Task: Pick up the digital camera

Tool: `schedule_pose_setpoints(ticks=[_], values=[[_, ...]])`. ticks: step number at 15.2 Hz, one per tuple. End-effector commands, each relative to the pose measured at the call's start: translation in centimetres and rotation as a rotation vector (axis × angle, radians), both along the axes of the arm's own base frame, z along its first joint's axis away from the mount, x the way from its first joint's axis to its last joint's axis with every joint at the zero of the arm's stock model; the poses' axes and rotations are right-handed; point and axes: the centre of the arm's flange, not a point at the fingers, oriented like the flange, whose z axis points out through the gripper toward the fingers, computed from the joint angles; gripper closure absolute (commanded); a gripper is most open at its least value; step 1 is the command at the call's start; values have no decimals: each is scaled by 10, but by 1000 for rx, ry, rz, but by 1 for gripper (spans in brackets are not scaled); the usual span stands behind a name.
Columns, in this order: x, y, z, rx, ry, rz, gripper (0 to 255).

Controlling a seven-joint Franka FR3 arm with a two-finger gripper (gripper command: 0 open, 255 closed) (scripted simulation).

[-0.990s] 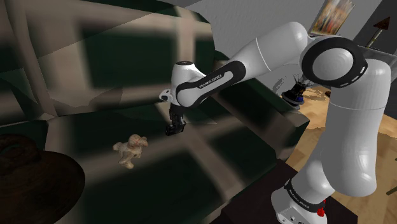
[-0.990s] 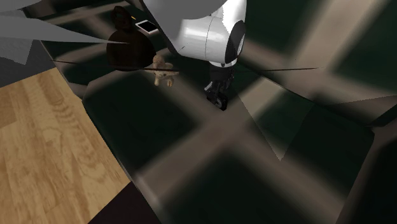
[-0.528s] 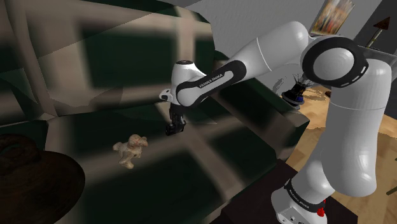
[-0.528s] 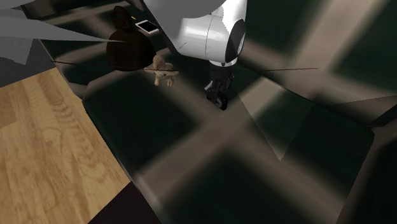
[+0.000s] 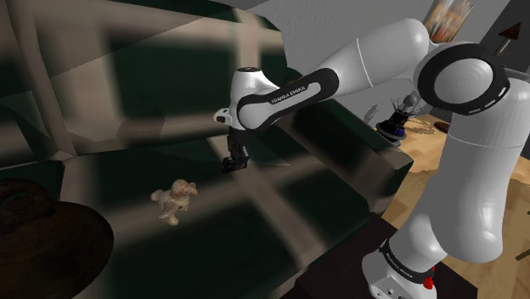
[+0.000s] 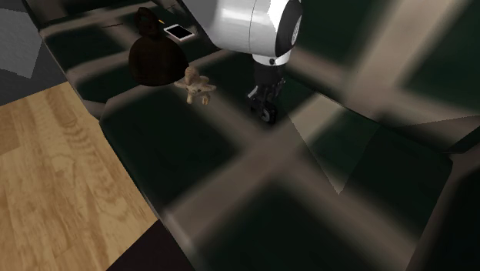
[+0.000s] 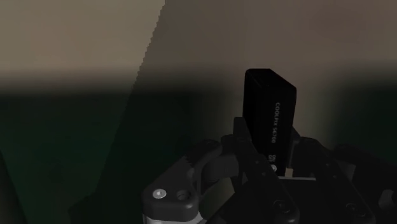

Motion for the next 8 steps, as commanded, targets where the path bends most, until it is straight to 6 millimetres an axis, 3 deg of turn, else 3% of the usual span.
schedule_pose_setpoints(ticks=[1,6,8], values=[[0,0,10,0,0,0,255],[0,0,36,0,0,0,255],[0,0,37,0,0,0,255]])
